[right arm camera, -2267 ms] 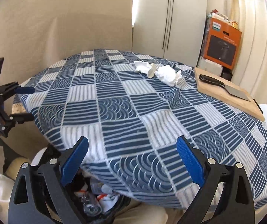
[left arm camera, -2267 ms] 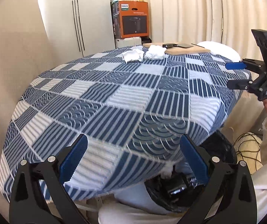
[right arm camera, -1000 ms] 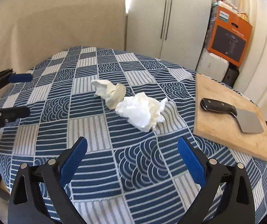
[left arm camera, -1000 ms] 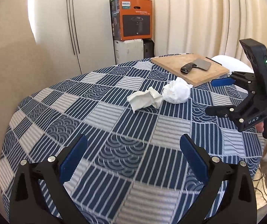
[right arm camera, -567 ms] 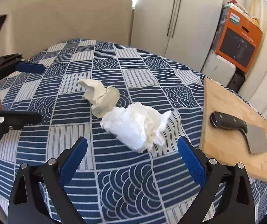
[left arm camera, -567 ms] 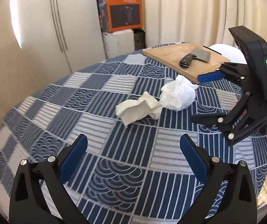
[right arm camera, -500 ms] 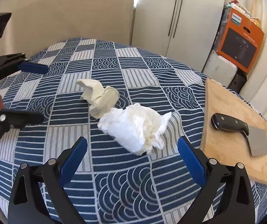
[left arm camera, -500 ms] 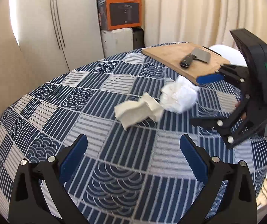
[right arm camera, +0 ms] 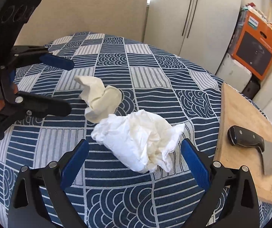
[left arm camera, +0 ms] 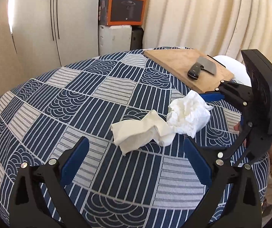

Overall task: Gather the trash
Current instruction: 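Grasp the crumpled white tissue with the right tool while the left tool grasps the folded tissue, then carry both tissues with both tools over the trash bin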

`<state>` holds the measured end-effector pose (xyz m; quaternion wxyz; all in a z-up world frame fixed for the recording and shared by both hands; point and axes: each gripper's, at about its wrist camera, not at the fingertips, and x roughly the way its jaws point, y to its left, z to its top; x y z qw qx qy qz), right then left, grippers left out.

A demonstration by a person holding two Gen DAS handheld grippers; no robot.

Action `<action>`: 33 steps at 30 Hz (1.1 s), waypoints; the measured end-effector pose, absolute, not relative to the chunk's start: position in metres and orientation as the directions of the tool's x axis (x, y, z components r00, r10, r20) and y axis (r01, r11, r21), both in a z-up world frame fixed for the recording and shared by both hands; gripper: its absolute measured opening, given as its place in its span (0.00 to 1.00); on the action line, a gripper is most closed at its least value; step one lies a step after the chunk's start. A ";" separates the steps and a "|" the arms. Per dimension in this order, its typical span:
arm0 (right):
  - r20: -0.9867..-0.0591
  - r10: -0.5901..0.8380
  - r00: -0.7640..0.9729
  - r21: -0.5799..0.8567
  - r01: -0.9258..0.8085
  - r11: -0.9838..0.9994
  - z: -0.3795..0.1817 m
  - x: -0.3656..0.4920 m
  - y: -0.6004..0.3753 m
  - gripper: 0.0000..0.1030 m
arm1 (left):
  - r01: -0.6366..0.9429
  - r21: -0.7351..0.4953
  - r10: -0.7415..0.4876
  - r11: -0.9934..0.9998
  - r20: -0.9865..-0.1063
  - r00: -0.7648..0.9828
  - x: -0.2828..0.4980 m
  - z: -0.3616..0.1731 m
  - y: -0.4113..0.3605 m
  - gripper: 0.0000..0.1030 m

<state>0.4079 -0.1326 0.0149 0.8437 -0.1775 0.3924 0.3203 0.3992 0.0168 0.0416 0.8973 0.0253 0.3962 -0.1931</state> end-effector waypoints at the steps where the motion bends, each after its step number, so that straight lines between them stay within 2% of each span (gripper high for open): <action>1: -0.776 0.401 0.488 -0.050 -0.680 0.732 0.014 0.409 -0.133 0.90 | 0.369 -0.107 -0.326 0.923 -0.725 0.606 0.402 0.040 0.014 0.94; 10: -0.776 0.410 0.480 -0.060 -0.702 0.709 0.009 0.409 -0.128 0.89 | 0.370 -0.027 -0.264 0.929 -0.749 0.608 0.412 0.026 -0.001 0.94; 11: -0.778 0.401 0.484 -0.071 -0.701 0.710 0.008 0.409 -0.127 0.80 | 0.369 -0.029 -0.265 0.929 -0.747 0.609 0.413 0.026 -0.001 0.94; 12: -0.782 0.394 0.484 -0.079 -0.703 0.706 0.007 0.408 -0.126 0.66 | 0.369 -0.032 -0.269 0.929 -0.745 0.611 0.415 0.026 -0.001 0.94; 14: -0.783 0.411 0.466 -0.053 -0.709 0.703 0.009 0.408 -0.127 0.49 | 0.363 -0.026 -0.261 0.931 -0.744 0.615 0.418 0.025 -0.001 0.94; 16: -0.780 0.411 0.472 -0.052 -0.703 0.709 0.011 0.409 -0.128 0.45 | 0.363 -0.025 -0.262 0.932 -0.736 0.624 0.418 0.026 0.000 0.86; 17: -0.780 0.411 0.472 -0.051 -0.703 0.710 0.011 0.408 -0.129 0.44 | 0.368 -0.034 -0.270 0.929 -0.741 0.614 0.419 0.026 0.001 0.72; 33: -0.739 0.419 0.528 -0.077 -0.684 0.726 0.029 0.371 -0.139 0.43 | 0.325 0.062 -0.174 0.944 -0.743 0.647 0.382 0.048 0.015 0.71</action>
